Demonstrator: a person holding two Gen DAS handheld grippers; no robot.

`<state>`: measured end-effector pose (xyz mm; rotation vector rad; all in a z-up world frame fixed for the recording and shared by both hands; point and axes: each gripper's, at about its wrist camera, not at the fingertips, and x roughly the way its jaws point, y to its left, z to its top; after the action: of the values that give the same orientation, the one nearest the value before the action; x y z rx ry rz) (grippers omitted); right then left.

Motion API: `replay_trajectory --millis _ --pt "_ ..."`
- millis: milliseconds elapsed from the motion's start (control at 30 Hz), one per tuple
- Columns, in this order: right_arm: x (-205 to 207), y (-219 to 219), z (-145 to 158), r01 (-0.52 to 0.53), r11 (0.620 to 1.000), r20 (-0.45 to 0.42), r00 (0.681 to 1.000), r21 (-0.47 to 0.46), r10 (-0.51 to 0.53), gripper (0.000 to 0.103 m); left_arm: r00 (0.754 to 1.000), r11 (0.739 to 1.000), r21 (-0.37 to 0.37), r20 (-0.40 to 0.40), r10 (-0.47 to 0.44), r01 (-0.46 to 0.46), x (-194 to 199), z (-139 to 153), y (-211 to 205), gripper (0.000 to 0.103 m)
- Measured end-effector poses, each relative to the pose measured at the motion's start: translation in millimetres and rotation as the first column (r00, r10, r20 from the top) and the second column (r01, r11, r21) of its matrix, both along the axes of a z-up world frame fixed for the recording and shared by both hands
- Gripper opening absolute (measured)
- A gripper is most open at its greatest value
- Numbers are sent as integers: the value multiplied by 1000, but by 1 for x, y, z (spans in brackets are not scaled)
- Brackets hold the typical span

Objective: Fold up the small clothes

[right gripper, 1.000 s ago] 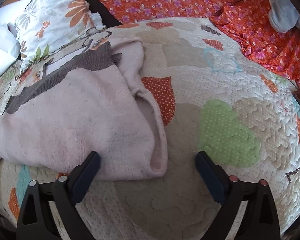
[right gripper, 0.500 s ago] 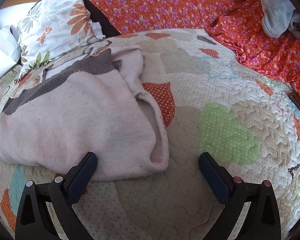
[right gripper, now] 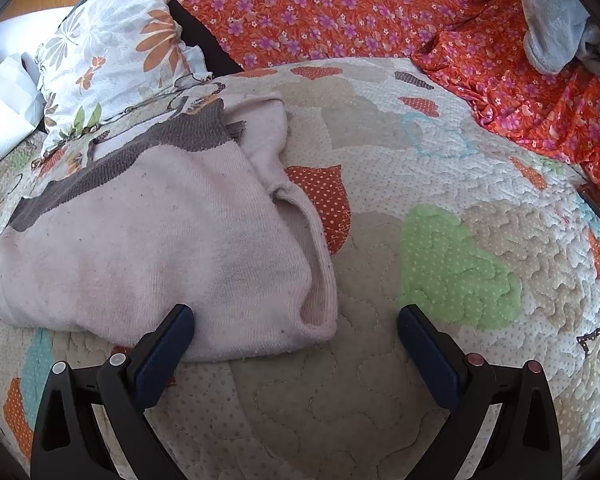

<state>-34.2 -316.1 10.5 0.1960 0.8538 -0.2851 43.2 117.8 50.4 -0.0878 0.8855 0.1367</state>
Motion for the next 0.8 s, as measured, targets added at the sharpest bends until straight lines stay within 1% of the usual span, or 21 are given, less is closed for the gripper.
replay_trajectory --millis 67,100,133,167,200,267,300,333,367,433,467,500,533,567,600,633,667,700,733,767,800 --pt "2 1 1 1 1000 -14 1000 -3 -1 103 998 998 -26 26 51 -50 -6 7 17 41" --pt "2 1 1 -1 1000 -15 1000 -11 1 103 997 997 -31 38 69 -68 -7 10 23 47" --pt "2 1 2 -3 1000 -20 1000 -20 3 102 995 996 -34 47 84 -83 -9 12 27 50" --pt "2 1 5 0 999 -41 999 -40 -1 101 994 995 -36 56 98 -96 -11 14 32 51" --pt "0 1 12 20 998 -60 998 -65 -24 93 992 993 -39 61 109 -107 -12 16 36 52" --pt "-12 4 33 58 993 -14 998 -102 -60 81 990 991 -55 62 125 -122 -13 19 44 54" --pt "-19 9 45 55 992 18 998 -116 -53 81 989 989 -73 60 133 -129 -12 21 48 56" --pt "-25 19 60 31 990 50 998 -135 -24 81 989 987 -90 57 140 -134 -10 22 52 58" --pt "-26 29 69 2 989 61 998 -148 7 82 987 983 -115 55 151 -144 -9 23 56 58" --pt "-22 59 80 -117 981 57 990 -153 127 81 983 973 -160 53 175 -164 -8 26 63 59" --pt "-16 82 81 -209 967 38 976 -144 216 81 980 968 -176 55 191 -179 -8 28 67 59" --pt "-10 106 78 -299 945 15 953 -132 304 81 976 963 -186 60 209 -195 -8 30 71 59" --pt "-4 130 73 -385 915 -9 922 -120 387 81 974 960 -189 63 220 -204 -7 32 73 59" --pt "2 165 64 -481 868 -38 876 -121 480 81 970 958 -188 69 232 -215 -9 34 76 59" --pt "5 190 57 -538 831 -56 842 -140 536 79 967 957 -182 73 243 -227 -10 35 79 59" --pt "6 212 51 -585 794 -70 810 -165 582 78 965 956 -178 75 252 -235 -11 36 81 60" --pt "6 240 44 -638 742 -88 768 -205 635 75 962 953 -175 74 262 -246 -13 36 85 60" --pt "7 263 37 -676 698 -103 732 -236 674 75 961 951 -179 71 268 -252 -14 36 89 62" --pt "9 283 30 -704 660 -121 702 -262 702 75 960 948 -188 67 273 -257 -15 36 92 63" --pt "14 307 21 -729 619 -150 674 -292 723 74 958 944 -200 62 280 -263 -17 35 97 63" --pt "16 318 15 -735 602 -166 666 -313 727 72 956 938 -215 57 289 -271 -19 35 103 63"
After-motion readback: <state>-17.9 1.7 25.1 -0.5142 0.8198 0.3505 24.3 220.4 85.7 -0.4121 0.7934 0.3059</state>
